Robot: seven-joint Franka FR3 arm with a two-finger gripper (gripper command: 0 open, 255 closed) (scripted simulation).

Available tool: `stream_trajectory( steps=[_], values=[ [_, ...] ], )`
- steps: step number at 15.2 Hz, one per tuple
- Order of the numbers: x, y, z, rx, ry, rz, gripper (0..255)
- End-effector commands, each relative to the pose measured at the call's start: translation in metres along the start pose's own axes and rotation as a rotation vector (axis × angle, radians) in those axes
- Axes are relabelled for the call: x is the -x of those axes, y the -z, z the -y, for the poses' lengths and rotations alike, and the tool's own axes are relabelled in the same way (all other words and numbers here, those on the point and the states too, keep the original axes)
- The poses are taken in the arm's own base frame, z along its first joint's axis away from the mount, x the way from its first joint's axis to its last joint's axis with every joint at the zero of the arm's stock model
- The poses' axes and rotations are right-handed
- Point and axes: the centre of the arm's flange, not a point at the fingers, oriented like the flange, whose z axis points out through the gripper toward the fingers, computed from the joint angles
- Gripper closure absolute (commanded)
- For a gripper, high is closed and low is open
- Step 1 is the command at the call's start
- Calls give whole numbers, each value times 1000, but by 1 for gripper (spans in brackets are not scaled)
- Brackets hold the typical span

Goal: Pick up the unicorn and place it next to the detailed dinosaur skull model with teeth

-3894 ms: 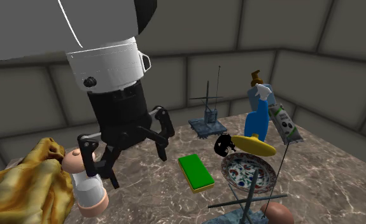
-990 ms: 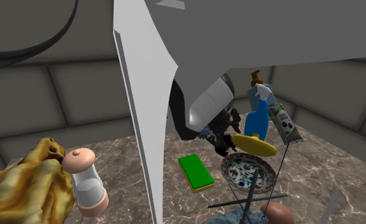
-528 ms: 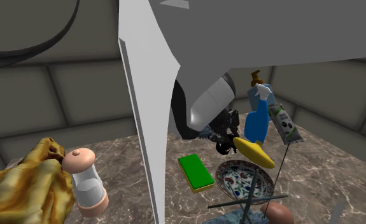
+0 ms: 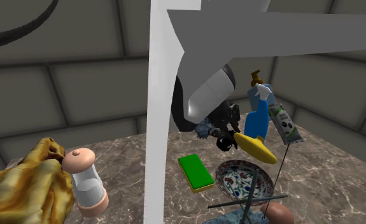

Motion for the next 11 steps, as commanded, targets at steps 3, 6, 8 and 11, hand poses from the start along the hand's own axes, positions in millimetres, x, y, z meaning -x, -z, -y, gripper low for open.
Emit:
stream_trajectory(
  steps=[3, 6, 8, 11],
  values=[
    [4, 17, -12, 0, 0, 0, 255],
    [6, 30, -21, 0, 0, 0, 255],
    [8, 39, -27, 0, 0, 0, 255],
    [11, 51, -36, 0, 0, 0, 255]
  ],
)
